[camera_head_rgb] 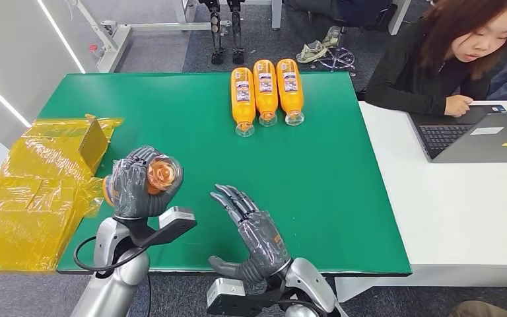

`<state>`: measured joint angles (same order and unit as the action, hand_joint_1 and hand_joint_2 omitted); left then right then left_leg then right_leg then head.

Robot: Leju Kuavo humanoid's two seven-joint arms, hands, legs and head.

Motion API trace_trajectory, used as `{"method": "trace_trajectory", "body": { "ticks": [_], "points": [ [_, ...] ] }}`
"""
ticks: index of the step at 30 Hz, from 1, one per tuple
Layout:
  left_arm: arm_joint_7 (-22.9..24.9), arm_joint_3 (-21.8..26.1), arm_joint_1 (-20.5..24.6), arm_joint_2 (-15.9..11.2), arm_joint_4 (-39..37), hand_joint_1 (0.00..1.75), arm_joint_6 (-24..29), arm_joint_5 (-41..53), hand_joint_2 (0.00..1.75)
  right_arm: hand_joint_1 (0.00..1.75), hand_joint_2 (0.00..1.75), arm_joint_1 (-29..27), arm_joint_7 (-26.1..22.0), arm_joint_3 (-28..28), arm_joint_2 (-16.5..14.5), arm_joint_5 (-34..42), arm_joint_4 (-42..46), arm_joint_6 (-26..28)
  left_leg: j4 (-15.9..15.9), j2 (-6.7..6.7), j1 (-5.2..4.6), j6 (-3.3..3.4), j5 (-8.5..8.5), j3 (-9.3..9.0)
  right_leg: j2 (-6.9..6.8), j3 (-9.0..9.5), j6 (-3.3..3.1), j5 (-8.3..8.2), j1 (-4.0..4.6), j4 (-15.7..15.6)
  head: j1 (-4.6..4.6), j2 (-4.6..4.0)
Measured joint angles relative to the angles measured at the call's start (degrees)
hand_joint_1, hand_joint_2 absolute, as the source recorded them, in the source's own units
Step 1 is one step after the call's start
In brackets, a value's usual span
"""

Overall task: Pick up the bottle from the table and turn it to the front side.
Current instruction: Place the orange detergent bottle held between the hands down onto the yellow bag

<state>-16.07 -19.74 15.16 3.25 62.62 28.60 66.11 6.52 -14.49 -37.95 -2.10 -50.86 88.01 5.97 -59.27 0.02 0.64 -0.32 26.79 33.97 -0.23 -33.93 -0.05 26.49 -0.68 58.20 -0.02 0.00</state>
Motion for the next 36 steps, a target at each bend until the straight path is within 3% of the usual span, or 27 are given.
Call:
{"method": "trace_trajectory", "body": {
  "ticks": [4, 8, 14, 19, 21, 25, 28, 36],
  "points": [
    [4.73, 0.0, 3.98, -1.87, -9.24, 1.47, 4.64, 10.0, 1.75, 0.0, 1.75, 1.84, -0.09, -0.64, 0.84, 1.95, -0.38, -0.22, 0.0, 0.0, 0.0, -0.06, -0.05, -0.01, 0.0, 0.0, -0.03, -0.03, 0.0, 0.02, 0.0, 0.0],
    [9.15, 0.0, 8.5, -3.8, -19.71, 1.55, 6.12, 17.3, 1.75, 0.0, 1.75, 2.75, -0.24, -1.09, 1.69, 3.19, -0.62, -0.24, 0.0, 0.01, 0.0, -0.08, -0.06, -0.01, 0.03, -0.02, -0.04, -0.05, 0.0, 0.05, 0.0, 0.0],
    [15.63, -0.48, 13.83, -7.3, -32.06, 1.53, 3.72, 23.14, 1.75, 0.0, 1.75, 3.28, -1.26, -2.03, 2.6, 4.52, -1.06, -0.5, 0.01, 0.06, 0.02, -0.09, -0.06, 0.01, 0.14, -0.09, -0.05, -0.04, 0.01, 0.08, 0.0, -0.01],
    [18.48, -1.01, 16.66, -9.75, -38.47, 1.4, -0.17, 23.37, 1.75, 0.0, 1.75, 3.41, -1.94, -2.62, 3.25, 5.1, -1.48, -0.45, 0.02, 0.08, 0.03, -0.09, -0.06, 0.02, 0.16, -0.13, -0.06, -0.04, 0.02, 0.08, 0.0, 0.0],
    [19.11, -1.05, 17.35, -10.43, -40.05, 1.19, -1.47, 23.39, 1.75, 0.0, 1.75, 3.4, -2.13, -2.81, 3.52, 5.42, -1.58, -0.38, 0.02, 0.07, 0.03, -0.09, -0.06, 0.03, 0.16, -0.14, -0.06, -0.04, 0.02, 0.08, 0.01, -0.01],
    [19.89, -1.21, 18.05, -11.56, -42.14, 0.37, -2.95, 23.48, 1.75, 0.0, 1.75, 3.37, -2.39, -3.19, 3.99, 5.53, -1.73, -0.3, 0.02, 0.08, 0.02, -0.09, -0.06, 0.04, 0.16, -0.14, -0.06, -0.04, 0.02, 0.08, 0.02, -0.01],
    [20.54, -1.82, 18.28, -12.25, -43.27, 0.0, -4.26, 23.54, 1.75, 0.0, 1.75, 3.35, -2.43, -3.4, 4.18, 5.53, -1.78, -0.25, 0.02, 0.07, 0.02, -0.09, -0.06, 0.04, 0.16, -0.15, -0.06, -0.04, 0.01, 0.08, 0.02, 0.0],
    [21.57, -2.25, 18.22, -13.62, -44.45, 0.0, -4.46, 23.44, 1.75, 0.0, 1.75, 2.05, -3.07, -3.55, 4.85, 5.61, -1.81, 0.11, 0.03, 0.07, 0.02, -0.09, -0.06, 0.06, 0.15, -0.16, -0.06, -0.04, 0.02, 0.08, 0.01, -0.01]
  ]
}}
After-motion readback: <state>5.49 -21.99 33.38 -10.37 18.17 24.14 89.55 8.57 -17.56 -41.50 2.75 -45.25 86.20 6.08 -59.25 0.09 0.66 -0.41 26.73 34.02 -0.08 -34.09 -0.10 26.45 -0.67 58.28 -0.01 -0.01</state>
